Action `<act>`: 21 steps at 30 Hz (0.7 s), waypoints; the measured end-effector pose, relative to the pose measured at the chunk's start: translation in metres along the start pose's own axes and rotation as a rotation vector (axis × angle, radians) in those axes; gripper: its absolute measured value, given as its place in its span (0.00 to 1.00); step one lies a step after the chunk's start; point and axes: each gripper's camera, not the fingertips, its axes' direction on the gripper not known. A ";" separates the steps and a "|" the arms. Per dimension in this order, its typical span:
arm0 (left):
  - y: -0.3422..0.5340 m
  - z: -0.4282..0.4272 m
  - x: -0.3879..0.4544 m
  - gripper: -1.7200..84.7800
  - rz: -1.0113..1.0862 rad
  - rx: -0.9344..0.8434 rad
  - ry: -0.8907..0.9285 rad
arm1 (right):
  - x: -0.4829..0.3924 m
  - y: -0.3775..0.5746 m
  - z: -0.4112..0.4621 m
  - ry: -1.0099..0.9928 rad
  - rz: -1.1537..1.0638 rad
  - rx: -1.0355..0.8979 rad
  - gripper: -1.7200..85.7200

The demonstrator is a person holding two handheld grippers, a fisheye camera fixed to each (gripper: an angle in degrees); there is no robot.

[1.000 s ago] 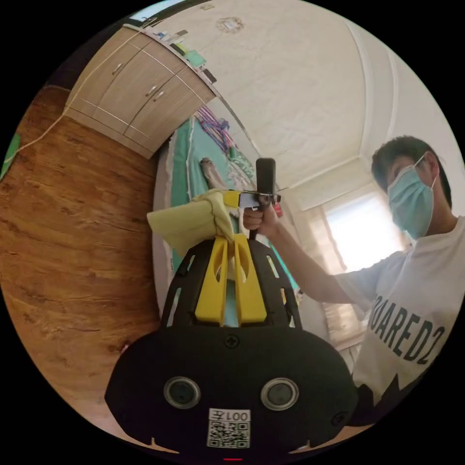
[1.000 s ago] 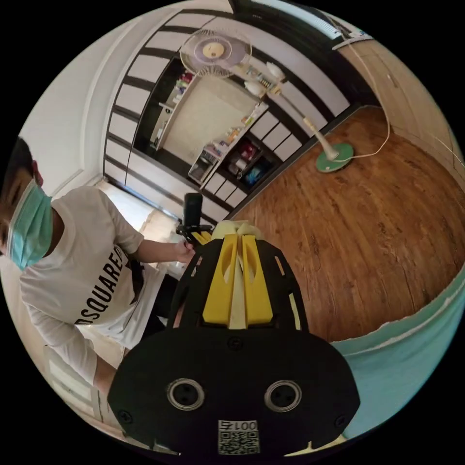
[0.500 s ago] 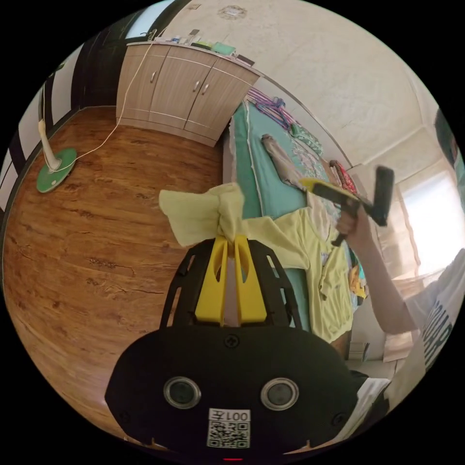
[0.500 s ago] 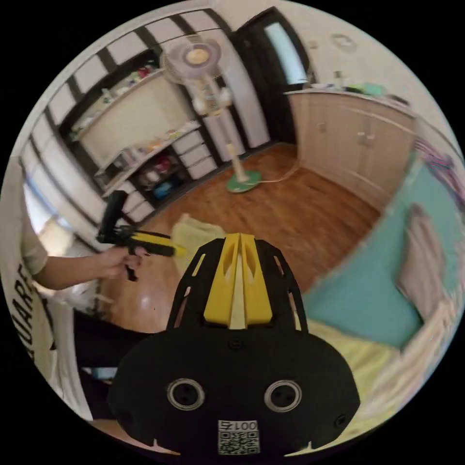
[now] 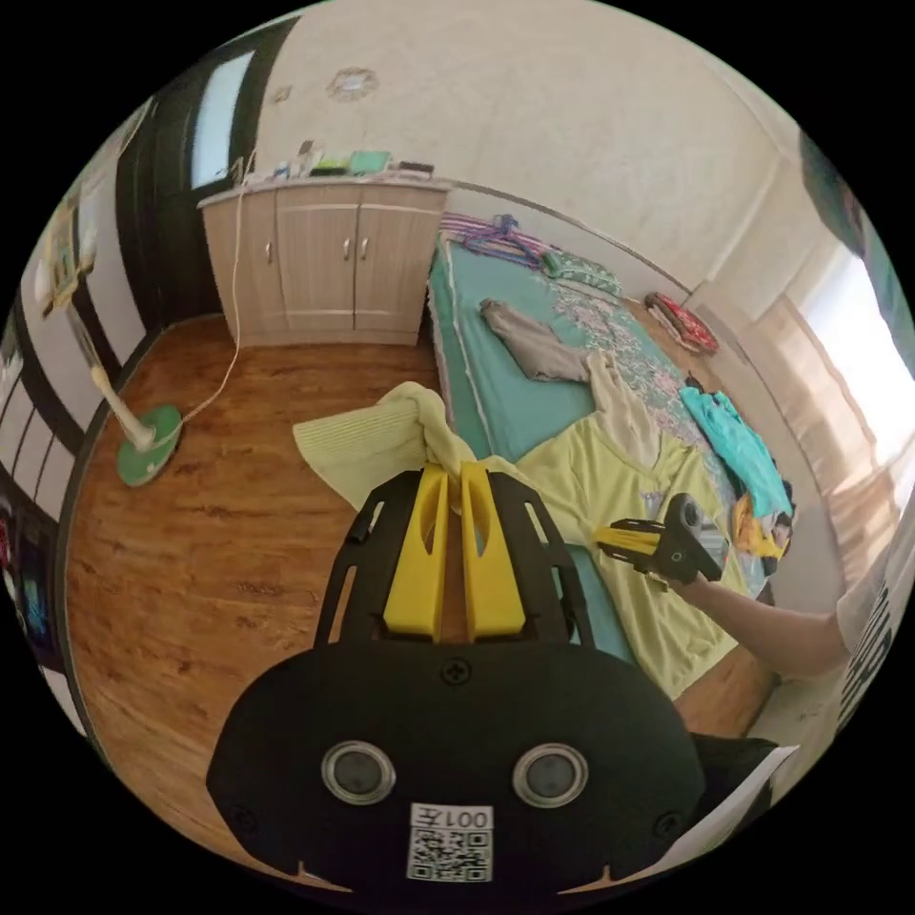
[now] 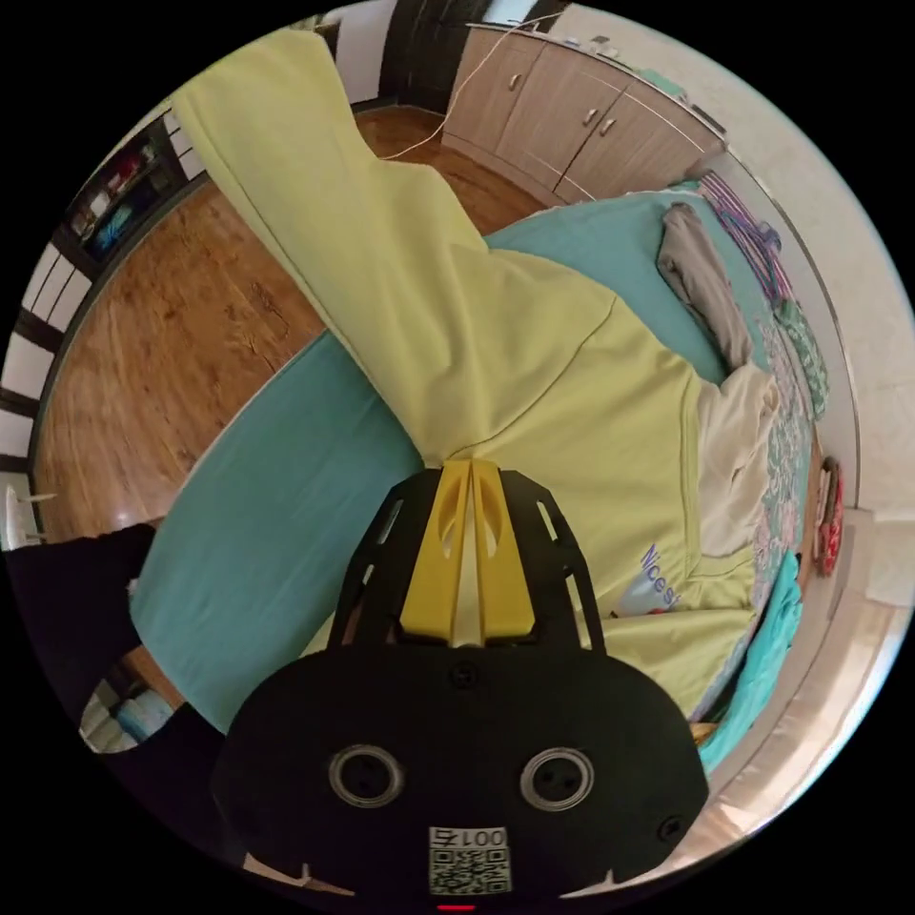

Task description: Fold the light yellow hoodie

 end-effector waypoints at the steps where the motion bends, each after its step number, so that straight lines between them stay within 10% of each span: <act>1: -0.007 0.002 0.017 0.00 0.062 0.024 -0.002 | 0.007 -0.001 -0.015 -0.041 0.030 0.021 0.02; 13: -0.045 0.110 0.239 0.01 0.724 0.073 0.554 | 0.144 0.110 -0.182 -0.004 0.582 0.050 0.02; 21: 0.038 0.286 0.332 0.04 0.988 -0.516 0.670 | 0.191 0.201 -0.217 -0.144 0.837 -0.089 0.03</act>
